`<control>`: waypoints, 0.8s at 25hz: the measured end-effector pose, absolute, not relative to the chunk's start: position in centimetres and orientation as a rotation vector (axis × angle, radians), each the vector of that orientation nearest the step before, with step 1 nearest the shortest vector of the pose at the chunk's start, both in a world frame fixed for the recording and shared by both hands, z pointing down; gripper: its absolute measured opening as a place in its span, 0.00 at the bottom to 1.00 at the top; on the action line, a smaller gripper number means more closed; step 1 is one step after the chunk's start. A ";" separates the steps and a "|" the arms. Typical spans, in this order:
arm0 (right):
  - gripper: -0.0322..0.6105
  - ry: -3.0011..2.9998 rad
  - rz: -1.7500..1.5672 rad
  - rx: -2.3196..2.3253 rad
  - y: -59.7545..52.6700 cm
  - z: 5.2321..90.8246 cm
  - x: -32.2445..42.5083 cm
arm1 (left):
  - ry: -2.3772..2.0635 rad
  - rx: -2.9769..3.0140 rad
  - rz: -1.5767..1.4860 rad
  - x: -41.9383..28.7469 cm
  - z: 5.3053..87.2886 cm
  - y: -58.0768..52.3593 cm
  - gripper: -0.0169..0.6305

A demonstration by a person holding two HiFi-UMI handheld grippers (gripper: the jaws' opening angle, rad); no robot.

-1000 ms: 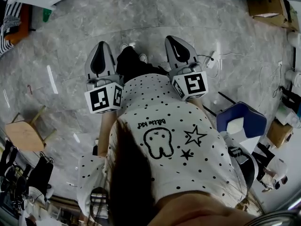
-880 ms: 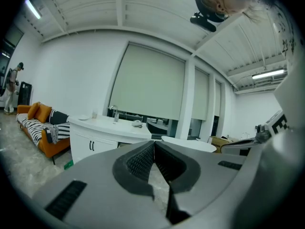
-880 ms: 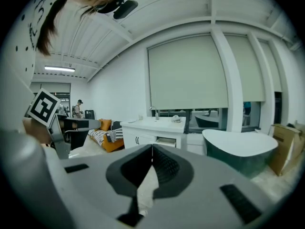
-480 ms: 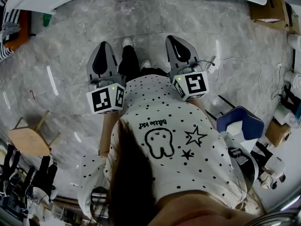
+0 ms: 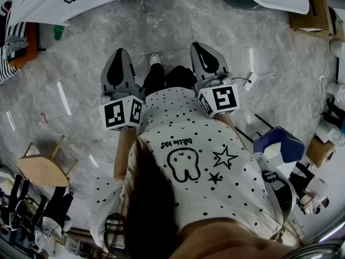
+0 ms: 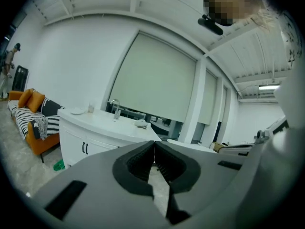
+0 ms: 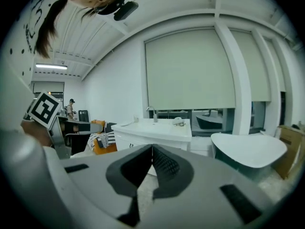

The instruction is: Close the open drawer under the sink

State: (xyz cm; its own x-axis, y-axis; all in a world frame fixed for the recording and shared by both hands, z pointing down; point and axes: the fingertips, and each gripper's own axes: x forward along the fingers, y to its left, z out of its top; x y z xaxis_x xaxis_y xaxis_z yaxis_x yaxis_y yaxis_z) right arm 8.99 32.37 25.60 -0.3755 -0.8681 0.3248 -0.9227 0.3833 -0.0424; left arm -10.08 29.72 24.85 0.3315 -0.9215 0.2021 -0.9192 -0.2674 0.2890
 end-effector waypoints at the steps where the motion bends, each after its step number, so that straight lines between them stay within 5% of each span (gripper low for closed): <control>1: 0.07 -2.387 0.322 1.587 31.8 26.0 8.9 | -1.631 2.245 -0.009 -10.4 25.3 28.9 0.04; 20: 0.07 -2.448 0.348 1.459 22.2 25.7 11.1 | -1.700 2.128 -0.121 -8.4 23.3 20.2 0.04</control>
State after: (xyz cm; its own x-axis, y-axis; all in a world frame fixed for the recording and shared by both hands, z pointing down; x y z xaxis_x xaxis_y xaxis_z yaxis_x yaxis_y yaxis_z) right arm 11.11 22.19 25.71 -0.4566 -0.8184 0.3489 -0.8832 0.4641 -0.0673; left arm -8.42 20.23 23.27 0.2516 -0.9500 0.1851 -0.9142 -0.1705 0.3676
